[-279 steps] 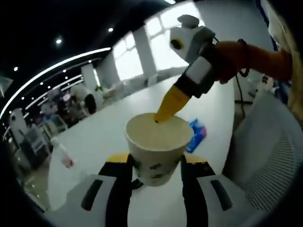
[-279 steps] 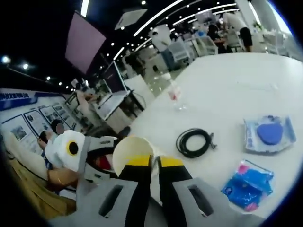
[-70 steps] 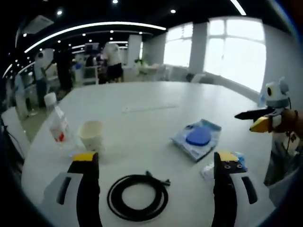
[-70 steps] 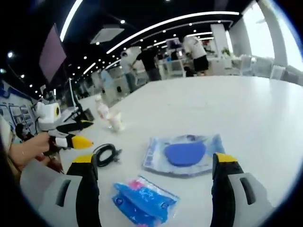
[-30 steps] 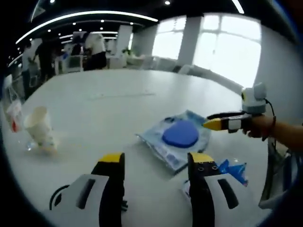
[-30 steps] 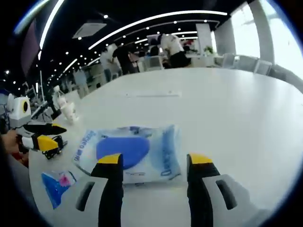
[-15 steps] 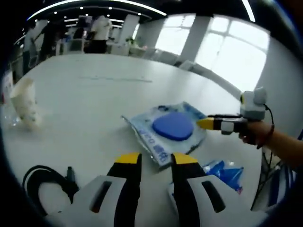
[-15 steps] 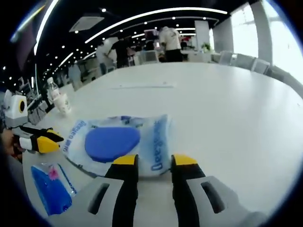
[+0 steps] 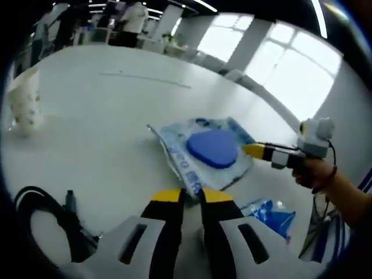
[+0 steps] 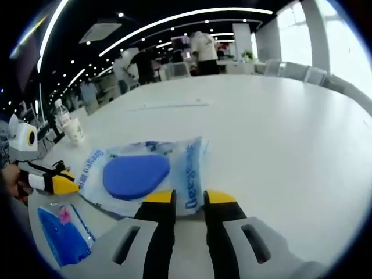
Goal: Arrange the tabletop items into an orderly group along one side of the table until the central work area is clear of visible clutter.
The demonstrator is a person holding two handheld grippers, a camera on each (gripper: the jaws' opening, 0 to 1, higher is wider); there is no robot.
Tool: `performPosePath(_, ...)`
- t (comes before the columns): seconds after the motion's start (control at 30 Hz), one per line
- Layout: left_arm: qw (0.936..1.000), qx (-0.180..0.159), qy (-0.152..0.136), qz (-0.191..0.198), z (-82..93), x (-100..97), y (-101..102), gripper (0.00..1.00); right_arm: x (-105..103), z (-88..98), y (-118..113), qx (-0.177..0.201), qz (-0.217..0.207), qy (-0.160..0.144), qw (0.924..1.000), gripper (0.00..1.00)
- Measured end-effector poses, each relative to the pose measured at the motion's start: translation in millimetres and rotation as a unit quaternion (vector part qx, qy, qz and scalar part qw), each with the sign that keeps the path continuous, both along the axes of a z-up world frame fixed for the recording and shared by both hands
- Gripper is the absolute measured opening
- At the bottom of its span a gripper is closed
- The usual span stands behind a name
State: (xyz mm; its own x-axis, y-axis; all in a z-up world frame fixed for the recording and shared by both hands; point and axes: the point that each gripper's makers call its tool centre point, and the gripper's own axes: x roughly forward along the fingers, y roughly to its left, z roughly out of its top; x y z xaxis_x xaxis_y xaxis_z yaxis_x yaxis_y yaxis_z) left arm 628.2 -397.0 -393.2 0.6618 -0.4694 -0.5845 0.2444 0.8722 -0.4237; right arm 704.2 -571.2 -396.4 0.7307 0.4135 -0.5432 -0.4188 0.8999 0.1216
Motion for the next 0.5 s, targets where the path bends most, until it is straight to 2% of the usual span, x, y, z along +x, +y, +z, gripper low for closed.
performPosePath(0.17, 1.0000, -0.001, 0.007, 0.004, 0.4, 0.5, 0, 0.03, 0, 0.8, 0, -0.014, -0.002, -0.005, 0.9999, 0.12)
performPosePath(0.23, 0.9999, 0.000, 0.009, 0.006, 1.3, 1.1, 1, 0.02, 0, 3.7, -2, -0.022, 0.001, -0.013, 0.9997, 0.07)
performPosePath(0.43, 0.9998, 0.016, 0.002, 0.010, 6.2, 5.7, 10, 0.01, -7, 6.6, 8, -0.031, 0.024, -0.016, 0.9991, 0.03)
performPosePath(0.5, 0.9997, 0.022, -0.009, 0.011, 12.1, 7.9, 12, 0.01, -8, 7.7, 10, -0.035, 0.029, -0.017, 0.9988, 0.03)
